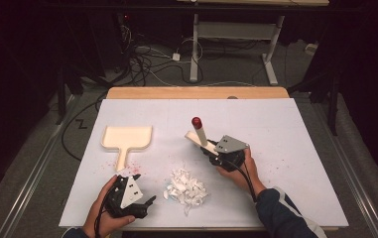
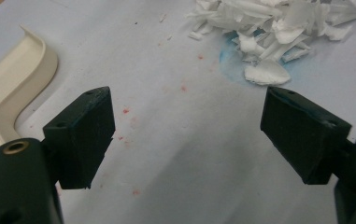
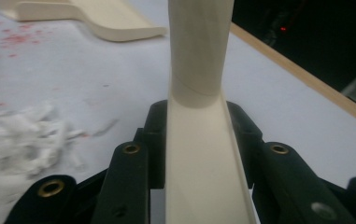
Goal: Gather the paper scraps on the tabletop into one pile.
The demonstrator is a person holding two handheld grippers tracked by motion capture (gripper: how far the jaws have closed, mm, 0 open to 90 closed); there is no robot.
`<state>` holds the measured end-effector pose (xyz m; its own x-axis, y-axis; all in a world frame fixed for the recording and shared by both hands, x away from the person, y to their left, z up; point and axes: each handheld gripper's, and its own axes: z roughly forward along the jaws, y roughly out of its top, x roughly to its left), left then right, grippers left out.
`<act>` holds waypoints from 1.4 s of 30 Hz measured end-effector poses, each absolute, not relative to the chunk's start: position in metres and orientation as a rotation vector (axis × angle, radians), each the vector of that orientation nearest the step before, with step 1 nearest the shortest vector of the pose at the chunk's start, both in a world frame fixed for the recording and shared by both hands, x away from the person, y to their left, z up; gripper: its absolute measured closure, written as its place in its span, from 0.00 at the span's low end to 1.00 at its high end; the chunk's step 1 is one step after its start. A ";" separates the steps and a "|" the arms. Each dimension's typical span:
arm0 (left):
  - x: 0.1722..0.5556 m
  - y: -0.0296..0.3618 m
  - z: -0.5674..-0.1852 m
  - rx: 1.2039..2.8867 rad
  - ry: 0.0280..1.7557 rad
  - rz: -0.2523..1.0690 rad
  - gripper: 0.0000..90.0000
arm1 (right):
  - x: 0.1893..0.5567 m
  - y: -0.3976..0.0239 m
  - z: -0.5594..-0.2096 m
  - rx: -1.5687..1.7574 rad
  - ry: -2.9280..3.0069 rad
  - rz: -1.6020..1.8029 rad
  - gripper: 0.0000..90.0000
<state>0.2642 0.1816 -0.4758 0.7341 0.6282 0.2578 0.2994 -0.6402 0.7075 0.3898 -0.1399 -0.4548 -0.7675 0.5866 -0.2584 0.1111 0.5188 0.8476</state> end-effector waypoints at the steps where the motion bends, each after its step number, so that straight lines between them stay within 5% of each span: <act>1: 0.264 0.182 -0.476 2.280 0.694 0.650 0.19 | 0.387 -0.137 -0.455 0.534 2.259 1.201 0.75; 12: 0.264 0.182 -0.475 2.278 0.695 0.646 0.19 | 0.345 -0.118 -0.449 0.145 2.495 1.349 0.75; 23: 0.263 0.181 -0.475 2.281 0.691 0.650 0.19 | 0.338 -0.128 -0.436 0.192 2.416 1.359 0.75; 42: 0.263 0.182 -0.473 2.276 0.697 0.674 0.19 | 0.319 -0.232 -0.396 0.529 2.315 1.368 0.75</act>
<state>0.2632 0.1823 -0.4732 0.7258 0.6315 0.2729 0.2940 -0.6434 0.7068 0.3186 -0.2319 -0.3959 -0.8492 0.5078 -0.1449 0.1181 0.4500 0.8852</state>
